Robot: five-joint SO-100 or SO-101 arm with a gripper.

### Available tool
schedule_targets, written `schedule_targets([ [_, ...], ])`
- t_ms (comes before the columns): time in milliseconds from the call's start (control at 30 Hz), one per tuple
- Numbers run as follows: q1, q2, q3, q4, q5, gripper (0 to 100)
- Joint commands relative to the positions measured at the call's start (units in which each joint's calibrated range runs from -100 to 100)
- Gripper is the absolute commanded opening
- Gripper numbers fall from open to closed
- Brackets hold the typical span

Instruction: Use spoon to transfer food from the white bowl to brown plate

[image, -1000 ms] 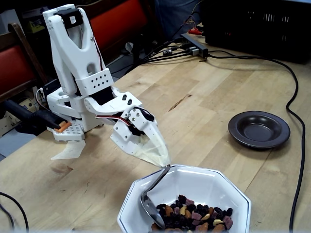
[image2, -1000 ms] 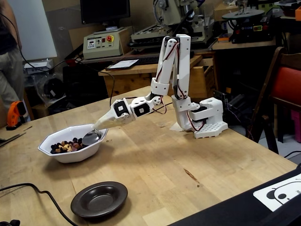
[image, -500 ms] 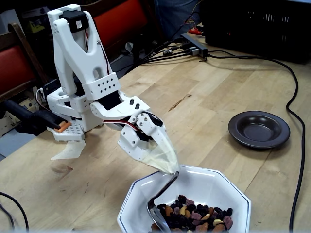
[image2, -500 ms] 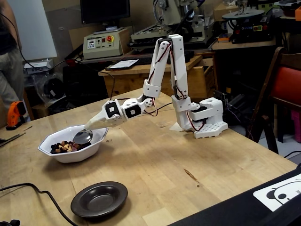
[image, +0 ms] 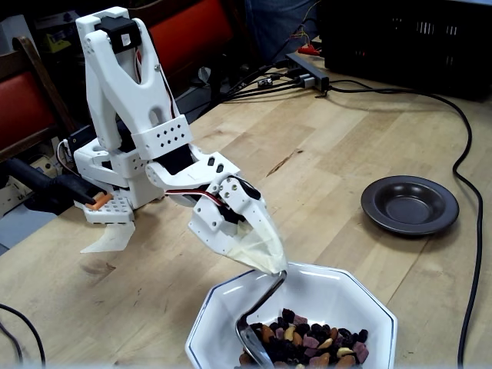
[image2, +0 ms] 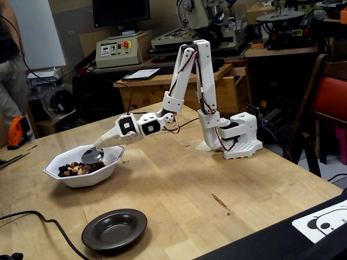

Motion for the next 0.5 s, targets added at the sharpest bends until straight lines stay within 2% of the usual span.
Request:
schedule_targets([
  [0, 0.4, -0.3, -2.9, -0.8, 2.7, 3],
  [467, 0.4, 0.1, -2.5, -0.8, 4.1, 2],
])
